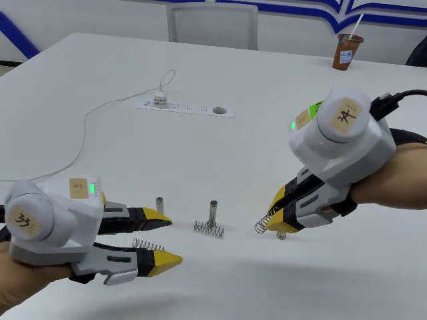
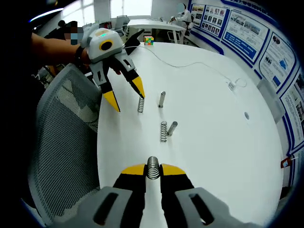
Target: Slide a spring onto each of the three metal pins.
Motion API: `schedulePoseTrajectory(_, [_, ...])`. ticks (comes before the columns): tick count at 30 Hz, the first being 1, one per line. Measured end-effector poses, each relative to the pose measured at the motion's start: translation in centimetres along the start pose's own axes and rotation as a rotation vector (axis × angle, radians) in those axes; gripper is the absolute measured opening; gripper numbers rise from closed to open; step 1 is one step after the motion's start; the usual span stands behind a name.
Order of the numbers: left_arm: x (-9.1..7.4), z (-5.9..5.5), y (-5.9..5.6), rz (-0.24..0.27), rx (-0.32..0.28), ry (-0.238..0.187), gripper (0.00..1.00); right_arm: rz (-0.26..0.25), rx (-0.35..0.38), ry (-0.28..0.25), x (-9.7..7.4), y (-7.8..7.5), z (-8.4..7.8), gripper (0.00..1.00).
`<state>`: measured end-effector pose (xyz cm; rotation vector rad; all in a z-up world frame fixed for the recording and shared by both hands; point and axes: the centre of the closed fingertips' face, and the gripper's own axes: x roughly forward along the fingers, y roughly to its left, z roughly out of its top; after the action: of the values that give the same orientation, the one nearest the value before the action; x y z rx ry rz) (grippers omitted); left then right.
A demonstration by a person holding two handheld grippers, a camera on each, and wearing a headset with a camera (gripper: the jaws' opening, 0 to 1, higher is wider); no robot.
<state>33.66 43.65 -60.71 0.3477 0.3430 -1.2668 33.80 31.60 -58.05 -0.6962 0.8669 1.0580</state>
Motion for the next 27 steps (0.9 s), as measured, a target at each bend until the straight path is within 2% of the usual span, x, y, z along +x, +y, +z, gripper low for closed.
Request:
schedulePoseTrajectory(19, [-2.5,-1.6,2.3,0.150,-0.096,-0.034,0.47,-0.053,0.027,0.056,-1.9,-2.5,-2.0,0.12])
schedulePoseTrajectory(27, [-2.8,-2.0,2.5,0.169,-0.112,-0.032,0.51,-0.068,0.021,0.139,-2.0,-4.0,-3.6,0.12])
